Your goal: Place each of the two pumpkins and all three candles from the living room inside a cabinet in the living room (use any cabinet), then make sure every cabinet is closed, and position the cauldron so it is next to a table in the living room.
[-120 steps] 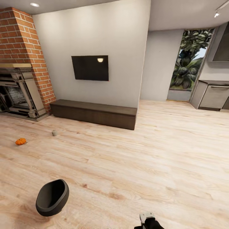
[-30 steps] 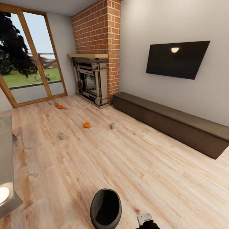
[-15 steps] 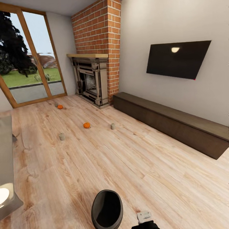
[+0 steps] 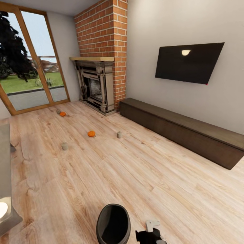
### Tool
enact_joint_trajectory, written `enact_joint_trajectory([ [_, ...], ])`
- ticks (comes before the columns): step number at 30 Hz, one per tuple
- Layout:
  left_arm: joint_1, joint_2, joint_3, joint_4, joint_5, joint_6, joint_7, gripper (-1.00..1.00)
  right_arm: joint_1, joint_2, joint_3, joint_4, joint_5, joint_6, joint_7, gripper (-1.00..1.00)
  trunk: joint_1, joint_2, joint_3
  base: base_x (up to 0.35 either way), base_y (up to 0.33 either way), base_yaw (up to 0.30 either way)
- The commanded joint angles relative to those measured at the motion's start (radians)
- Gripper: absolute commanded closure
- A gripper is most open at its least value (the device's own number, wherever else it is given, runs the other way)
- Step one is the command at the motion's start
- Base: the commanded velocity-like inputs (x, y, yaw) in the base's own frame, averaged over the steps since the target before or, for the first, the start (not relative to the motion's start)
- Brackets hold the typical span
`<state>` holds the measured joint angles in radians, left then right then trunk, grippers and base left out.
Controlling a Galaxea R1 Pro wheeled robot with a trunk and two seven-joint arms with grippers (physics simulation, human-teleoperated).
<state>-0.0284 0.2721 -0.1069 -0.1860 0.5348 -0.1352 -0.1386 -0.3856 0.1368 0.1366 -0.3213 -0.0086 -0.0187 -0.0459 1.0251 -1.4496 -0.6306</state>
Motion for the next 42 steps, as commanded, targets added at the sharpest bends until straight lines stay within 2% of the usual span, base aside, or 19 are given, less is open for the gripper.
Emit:
enact_joint_trajectory([
  [1, -0.001, 0.001, -0.008, 0.000, 0.011, -0.004, -0.004, -1.00, 0.006, 0.000, 0.006, 0.004, -0.001, -0.034, -0.004, -1.00, 0.000, 0.000, -0.001, 0.010, 0.000, 0.000],
  [3, -0.001, 0.001, -0.007, -0.003, 0.011, -0.005, -0.006, -1.00, 0.019, 0.000, 0.006, 0.035, -0.003, -0.102, -0.002, -1.00, 0.000, 0.000, -0.001, 0.005, 0.000, 0.000],
  [7, -0.001, 0.001, -0.007, -0.006, 0.010, -0.005, -0.007, -1.00, 0.025, 0.000, 0.004, 0.098, -0.029, -0.145, -0.002, -1.00, 0.000, 0.000, -0.001, 0.002, 0.000, 0.000],
  [12, -0.001, 0.010, -0.007, -0.018, 0.011, -0.004, -0.007, -1.00, 0.028, 0.001, 0.003, 0.136, -0.140, -0.163, -0.002, -1.00, 0.000, 0.000, -0.001, 0.000, 0.000, 0.000],
  [14, -0.002, 0.014, -0.005, -0.053, 0.012, -0.003, -0.006, -1.00, 0.028, 0.001, 0.003, 0.141, -0.208, -0.169, -0.003, -1.00, 0.000, 0.000, -0.001, 0.000, 0.000, 0.000],
  [19, -0.003, 0.029, -0.004, -0.168, 0.013, 0.026, -0.007, -1.00, 0.028, 0.001, 0.003, 0.146, -0.311, -0.219, -0.004, -1.00, 0.000, 0.000, -0.001, 0.000, 0.000, 0.000],
  [22, -0.005, 0.046, -0.001, -0.255, 0.014, 0.108, -0.007, -1.00, 0.028, 0.001, 0.004, 0.146, -0.360, -0.235, -0.003, -1.00, 0.000, 0.000, -0.001, 0.000, 0.000, 0.000],
  [23, -0.005, 0.053, 0.000, -0.274, 0.016, 0.127, -0.007, -1.00, 0.028, 0.001, 0.005, 0.145, -0.364, -0.236, -0.003, -1.00, 0.000, 0.000, -0.001, 0.000, 0.000, 0.000],
  [25, -0.005, 0.081, 0.002, -0.362, 0.022, 0.214, -0.008, -1.00, 0.028, 0.001, 0.006, 0.146, -0.375, -0.238, -0.003, -1.00, 0.000, 0.000, -0.001, 0.000, 0.000, 0.000],
  [27, -0.005, 0.098, 0.010, -0.443, 0.024, 0.288, -0.008, -1.00, 0.028, 0.001, 0.006, 0.140, -0.378, -0.239, -0.003, -1.00, 0.000, 0.000, -0.001, 0.000, 0.000, 0.000],
  [28, -0.005, 0.106, 0.027, -0.510, 0.024, 0.348, -0.008, -1.00, 0.028, 0.001, 0.005, 0.140, -0.381, -0.239, -0.004, -1.00, 0.000, 0.000, -0.001, 0.000, 0.000, 0.000],
  [29, -0.005, 0.114, 0.083, -0.651, 0.024, 0.478, -0.009, -1.00, 0.027, 0.000, 0.003, 0.133, -0.385, -0.240, -0.005, -1.00, 0.000, 0.000, -0.001, 0.000, 0.000, 0.000],
  [30, -0.005, 0.115, 0.116, -0.717, 0.024, 0.548, -0.008, -1.00, 0.027, 0.001, 0.002, 0.131, -0.387, -0.238, -0.004, -1.00, 0.000, 0.000, -0.001, 0.000, 0.000, 0.000],
  [31, -0.007, 0.116, 0.165, -0.821, 0.023, 0.660, -0.006, -1.00, 0.026, 0.001, 0.000, 0.111, -0.390, -0.227, -0.005, -1.00, 0.000, 0.000, -0.001, 0.000, 0.000, 0.000],
  [33, -0.026, 0.116, 0.213, -0.956, 0.020, 0.785, -0.001, -1.00, 0.026, 0.002, -0.001, 0.017, -0.406, -0.183, -0.007, -1.00, 0.000, 0.000, -0.001, 0.000, 0.000, 0.000],
  [35, -0.066, 0.114, 0.227, -1.005, 0.022, 0.829, 0.001, -1.00, 0.025, 0.002, 0.000, -0.110, -0.436, -0.099, -0.009, -1.00, 0.000, 0.000, -0.001, 0.000, 0.000, 0.000],
  [38, -0.135, 0.102, 0.234, -0.983, 0.025, 0.853, 0.002, -1.00, 0.025, 0.002, 0.002, -0.317, -0.464, 0.106, -0.010, -1.00, 0.000, 0.000, -0.001, 0.000, 0.000, 0.000],
  [39, -0.146, 0.098, 0.234, -0.973, 0.025, 0.854, 0.003, -1.00, 0.025, 0.002, 0.003, -0.345, -0.466, 0.142, -0.011, -1.00, 0.000, 0.000, -0.001, 0.000, 0.000, 0.000],
  [42, -0.215, 0.065, 0.231, -0.876, 0.017, 0.857, 0.005, -1.00, 0.019, 0.002, 0.015, -0.441, -0.465, 0.304, -0.022, -1.00, 0.000, 0.000, -0.001, 0.000, 0.000, 0.000],
])
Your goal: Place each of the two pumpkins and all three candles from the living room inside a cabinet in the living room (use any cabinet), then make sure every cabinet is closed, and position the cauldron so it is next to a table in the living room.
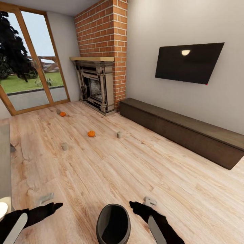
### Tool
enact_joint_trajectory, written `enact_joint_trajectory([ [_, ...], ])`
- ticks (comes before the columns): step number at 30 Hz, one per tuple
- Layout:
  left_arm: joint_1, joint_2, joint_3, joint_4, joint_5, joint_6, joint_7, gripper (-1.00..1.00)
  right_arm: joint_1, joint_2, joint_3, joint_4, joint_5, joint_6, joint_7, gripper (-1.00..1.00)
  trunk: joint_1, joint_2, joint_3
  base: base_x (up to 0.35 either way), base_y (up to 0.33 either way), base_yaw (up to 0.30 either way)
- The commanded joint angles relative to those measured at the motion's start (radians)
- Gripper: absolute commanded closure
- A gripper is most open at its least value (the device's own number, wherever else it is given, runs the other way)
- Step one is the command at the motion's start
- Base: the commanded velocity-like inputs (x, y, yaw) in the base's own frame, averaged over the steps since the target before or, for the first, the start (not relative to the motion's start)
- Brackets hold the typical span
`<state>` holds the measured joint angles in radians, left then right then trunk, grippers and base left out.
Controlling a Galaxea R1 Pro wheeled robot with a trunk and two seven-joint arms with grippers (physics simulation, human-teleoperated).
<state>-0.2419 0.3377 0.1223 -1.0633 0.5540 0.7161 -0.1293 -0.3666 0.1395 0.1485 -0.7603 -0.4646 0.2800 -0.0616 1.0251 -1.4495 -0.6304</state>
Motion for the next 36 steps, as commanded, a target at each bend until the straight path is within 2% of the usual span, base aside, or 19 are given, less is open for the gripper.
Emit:
enact_joint_trajectory([
  [1, -0.021, -0.011, 0.001, 0.041, -0.010, 0.003, -0.004, -1.00, -0.004, 0.000, 0.013, -0.014, -0.008, 0.029, -0.020, -1.00, 0.000, -0.001, -0.001, 0.000, 0.000, 0.000],
  [2, -0.030, -0.016, 0.001, 0.060, -0.015, 0.002, -0.004, -1.00, -0.007, 0.000, 0.022, -0.017, -0.008, 0.038, -0.029, -1.00, 0.000, -0.001, -0.001, 0.000, 0.000, 0.000],
  [3, -0.044, -0.027, 0.000, 0.090, -0.027, 0.000, -0.005, -1.00, -0.016, 0.000, 0.046, -0.022, -0.007, 0.053, -0.054, -1.00, 0.000, -0.001, -0.001, 0.000, 0.000, 0.000],
  [6, -0.064, -0.077, -0.009, 0.138, -0.071, -0.004, -0.005, -1.00, -0.058, 0.001, 0.170, -0.024, -0.014, 0.092, -0.175, -1.00, 0.000, -0.001, -0.001, 0.000, 0.000, 0.000],
  [7, -0.065, -0.087, -0.012, 0.144, -0.082, -0.005, -0.004, -1.00, -0.064, 0.001, 0.193, -0.022, -0.015, 0.097, -0.195, -1.00, 0.000, -0.001, -0.001, 0.000, 0.000, 0.000],
  [9, -0.069, -0.126, -0.019, 0.167, -0.137, -0.007, -0.004, -1.00, -0.079, 0.001, 0.266, -0.016, -0.022, 0.110, -0.250, -1.00, 0.000, -0.001, -0.001, 0.000, 0.000, 0.000],
  [10, -0.070, -0.141, -0.021, 0.175, -0.166, -0.009, -0.004, -1.00, -0.083, 0.002, 0.287, -0.015, -0.029, 0.113, -0.265, -1.00, 0.000, -0.001, -0.001, 0.000, 0.000, 0.000],
  [12, -0.070, -0.156, -0.022, 0.182, -0.199, -0.013, -0.006, -1.00, -0.088, 0.008, 0.309, -0.016, -0.048, 0.119, -0.280, -1.00, 0.000, -0.001, -0.001, 0.000, 0.000, 0.000],
  [15, -0.070, -0.161, -0.018, 0.186, -0.214, -0.054, -0.016, -1.00, -0.089, 0.012, 0.324, -0.024, -0.069, 0.124, -0.288, -1.00, 0.000, -0.001, -0.001, 0.000, 0.000, 0.000],
  [18, -0.070, -0.165, -0.013, 0.189, -0.218, -0.081, -0.019, -1.00, -0.089, 0.013, 0.330, -0.032, -0.072, 0.116, -0.289, -1.00, 0.000, -0.001, -0.001, 0.000, 0.000, 0.000],
  [25, -0.069, -0.166, -0.011, 0.192, -0.219, -0.087, -0.020, -1.00, -0.089, 0.012, 0.328, -0.034, -0.075, 0.099, -0.283, -1.00, 0.000, -0.001, 0.000, 0.000, 0.000, 0.019],
  [36, -0.068, -0.171, -0.016, 0.193, -0.222, -0.089, -0.020, -1.00, -0.089, 0.014, 0.330, -0.035, -0.072, 0.095, -0.287, -1.00, 0.000, -0.001, 0.009, 0.000, -0.001, 0.144],
])
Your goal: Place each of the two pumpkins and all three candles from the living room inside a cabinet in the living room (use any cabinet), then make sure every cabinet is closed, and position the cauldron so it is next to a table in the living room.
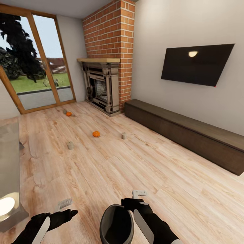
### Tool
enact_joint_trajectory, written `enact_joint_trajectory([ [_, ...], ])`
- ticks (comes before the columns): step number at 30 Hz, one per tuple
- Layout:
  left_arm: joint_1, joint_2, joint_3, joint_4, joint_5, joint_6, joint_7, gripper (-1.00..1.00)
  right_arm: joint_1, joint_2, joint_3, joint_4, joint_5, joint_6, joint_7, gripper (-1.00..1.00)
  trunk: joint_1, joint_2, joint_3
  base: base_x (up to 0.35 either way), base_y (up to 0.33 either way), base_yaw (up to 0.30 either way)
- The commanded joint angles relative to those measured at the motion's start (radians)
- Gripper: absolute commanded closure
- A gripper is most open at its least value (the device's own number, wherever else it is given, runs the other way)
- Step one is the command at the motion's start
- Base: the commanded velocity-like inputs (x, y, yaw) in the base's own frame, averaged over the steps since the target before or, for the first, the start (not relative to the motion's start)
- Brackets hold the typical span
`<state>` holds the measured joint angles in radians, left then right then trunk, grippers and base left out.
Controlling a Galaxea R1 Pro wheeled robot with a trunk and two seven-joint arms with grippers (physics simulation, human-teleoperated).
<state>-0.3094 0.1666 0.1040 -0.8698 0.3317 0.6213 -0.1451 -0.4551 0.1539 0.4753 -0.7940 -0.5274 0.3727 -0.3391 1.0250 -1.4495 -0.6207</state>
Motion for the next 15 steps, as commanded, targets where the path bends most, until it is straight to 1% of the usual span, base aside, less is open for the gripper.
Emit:
enact_joint_trajectory([
  [1, 0.000, 0.000, 0.002, -0.001, 0.001, 0.006, -0.004, -1.00, -0.001, -0.001, 0.004, -0.002, -0.009, 0.002, -0.010, -1.00, 0.000, -0.001, -0.001, 0.000, -0.048, 0.027],
  [5, 0.000, -0.001, 0.000, 0.000, 0.001, 0.004, -0.004, -1.00, -0.001, -0.001, 0.005, -0.001, -0.004, 0.003, -0.011, -1.00, 0.000, -0.001, 0.000, 0.000, -0.197, 0.022],
  [7, 0.000, -0.001, -0.001, 0.000, 0.001, -0.015, -0.004, -1.00, -0.001, -0.002, 0.005, -0.001, -0.001, 0.003, -0.012, -1.00, 0.000, -0.001, 0.001, 0.000, -0.109, 0.129],
  [11, 0.000, -0.002, -0.007, 0.022, 0.000, -0.054, -0.004, -1.00, -0.001, -0.002, 0.005, -0.001, 0.001, 0.003, -0.013, -1.00, 0.000, -0.001, 0.004, 0.000, -0.034, 0.110],
  [15, 0.000, -0.015, -0.014, 0.046, -0.006, -0.067, -0.004, -1.00, -0.001, -0.001, 0.005, 0.005, 0.002, 0.004, -0.017, -1.00, 0.000, -0.001, 0.004, 0.000, -0.007, 0.023],
])
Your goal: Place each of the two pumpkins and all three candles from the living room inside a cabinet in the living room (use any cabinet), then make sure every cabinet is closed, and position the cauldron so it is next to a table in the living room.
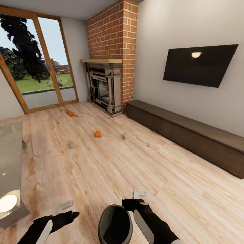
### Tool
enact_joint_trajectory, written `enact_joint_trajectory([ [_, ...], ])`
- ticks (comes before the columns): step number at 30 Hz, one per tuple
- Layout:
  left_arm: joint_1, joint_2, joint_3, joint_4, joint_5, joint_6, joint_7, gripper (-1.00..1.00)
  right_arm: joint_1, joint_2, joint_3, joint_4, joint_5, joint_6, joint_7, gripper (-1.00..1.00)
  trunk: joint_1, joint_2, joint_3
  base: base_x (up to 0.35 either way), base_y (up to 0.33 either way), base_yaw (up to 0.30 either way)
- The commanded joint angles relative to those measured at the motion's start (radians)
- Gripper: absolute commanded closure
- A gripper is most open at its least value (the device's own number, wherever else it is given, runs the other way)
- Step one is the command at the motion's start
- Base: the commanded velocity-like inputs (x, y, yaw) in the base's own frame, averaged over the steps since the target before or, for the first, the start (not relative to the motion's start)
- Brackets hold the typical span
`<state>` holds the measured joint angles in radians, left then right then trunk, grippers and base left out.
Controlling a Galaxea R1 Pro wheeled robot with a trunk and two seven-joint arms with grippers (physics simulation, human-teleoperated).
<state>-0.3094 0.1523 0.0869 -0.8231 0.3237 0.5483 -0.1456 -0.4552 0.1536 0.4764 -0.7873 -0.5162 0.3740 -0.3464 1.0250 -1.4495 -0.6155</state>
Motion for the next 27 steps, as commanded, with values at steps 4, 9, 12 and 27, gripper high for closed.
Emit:
enact_joint_trajectory([
  [4, 0.000, -0.004, 0.001, 0.003, 0.001, -0.015, -0.003, -1.00, -0.001, 0.000, 0.004, 0.008, -0.010, 0.008, -0.011, -1.00, 0.000, -0.001, -0.001, 0.000, -0.001, 0.004],
  [9, 0.000, -0.005, 0.000, 0.005, 0.000, -0.030, -0.003, -1.00, -0.002, 0.000, 0.004, 0.013, -0.011, 0.018, -0.016, -1.00, 0.011, -0.022, -0.010, 0.000, 0.000, 0.000],
  [12, 0.000, -0.006, -0.002, 0.005, 0.001, -0.032, -0.003, -1.00, -0.002, 0.000, 0.005, 0.015, -0.011, 0.020, -0.018, -1.00, 0.023, -0.043, -0.020, 0.000, 0.000, 0.000],
  [27, 0.000, -0.043, -0.070, 0.060, -0.005, -0.104, 0.010, -1.00, -0.002, 0.001, 0.004, 0.065, -0.011, 0.022, -0.038, -1.00, 0.080, -0.148, -0.067, 0.000, 0.000, 0.000],
])
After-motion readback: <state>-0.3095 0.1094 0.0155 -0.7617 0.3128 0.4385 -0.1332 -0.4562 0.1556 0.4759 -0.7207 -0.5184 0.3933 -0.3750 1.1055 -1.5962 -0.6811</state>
